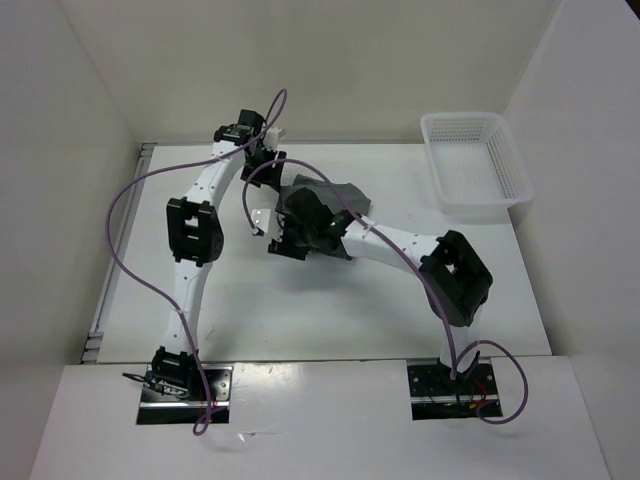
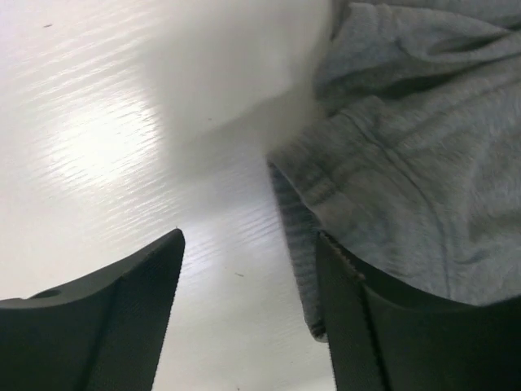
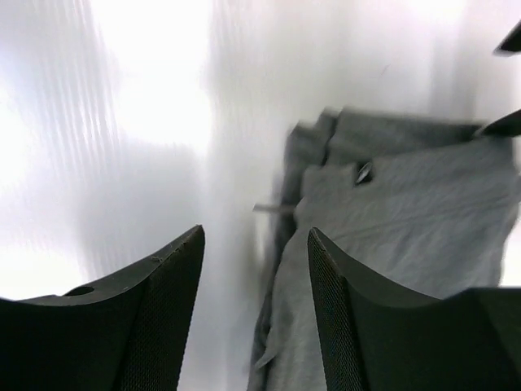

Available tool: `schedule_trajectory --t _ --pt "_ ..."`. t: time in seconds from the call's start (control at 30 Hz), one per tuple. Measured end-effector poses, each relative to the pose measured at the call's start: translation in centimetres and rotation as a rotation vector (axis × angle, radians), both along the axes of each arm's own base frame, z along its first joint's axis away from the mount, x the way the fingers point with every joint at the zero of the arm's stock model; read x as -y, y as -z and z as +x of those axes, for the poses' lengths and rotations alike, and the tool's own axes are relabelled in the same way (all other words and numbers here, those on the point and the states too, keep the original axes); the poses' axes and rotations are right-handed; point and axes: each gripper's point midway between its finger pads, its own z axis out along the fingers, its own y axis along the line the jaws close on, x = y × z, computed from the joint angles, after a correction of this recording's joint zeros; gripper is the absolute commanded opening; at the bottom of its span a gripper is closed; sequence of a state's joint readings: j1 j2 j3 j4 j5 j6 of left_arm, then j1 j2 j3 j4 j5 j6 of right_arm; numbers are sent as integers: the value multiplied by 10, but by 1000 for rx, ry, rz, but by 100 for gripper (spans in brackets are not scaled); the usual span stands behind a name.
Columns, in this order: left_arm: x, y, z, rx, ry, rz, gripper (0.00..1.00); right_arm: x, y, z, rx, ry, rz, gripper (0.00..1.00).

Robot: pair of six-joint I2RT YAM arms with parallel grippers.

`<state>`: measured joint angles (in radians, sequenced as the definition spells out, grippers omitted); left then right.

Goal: Fold and stack the shorts
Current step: Fold the shorts

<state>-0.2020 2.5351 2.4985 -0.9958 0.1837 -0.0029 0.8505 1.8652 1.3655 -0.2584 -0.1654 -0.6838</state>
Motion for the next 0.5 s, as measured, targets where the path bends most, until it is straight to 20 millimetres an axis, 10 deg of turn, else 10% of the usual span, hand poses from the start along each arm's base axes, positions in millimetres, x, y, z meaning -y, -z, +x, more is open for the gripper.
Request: schedule_trajectory --t 0.27,0.4,0.5 --pt "-1 -69 -17 100 3 -17 75 -6 -91 6 -45 53 225 52" --pt "19 -112 -63 148 63 -44 75 60 -109 67 -69 334 310 56" --pt "32 -103 -93 106 108 -55 75 120 -79 123 -120 594 311 64"
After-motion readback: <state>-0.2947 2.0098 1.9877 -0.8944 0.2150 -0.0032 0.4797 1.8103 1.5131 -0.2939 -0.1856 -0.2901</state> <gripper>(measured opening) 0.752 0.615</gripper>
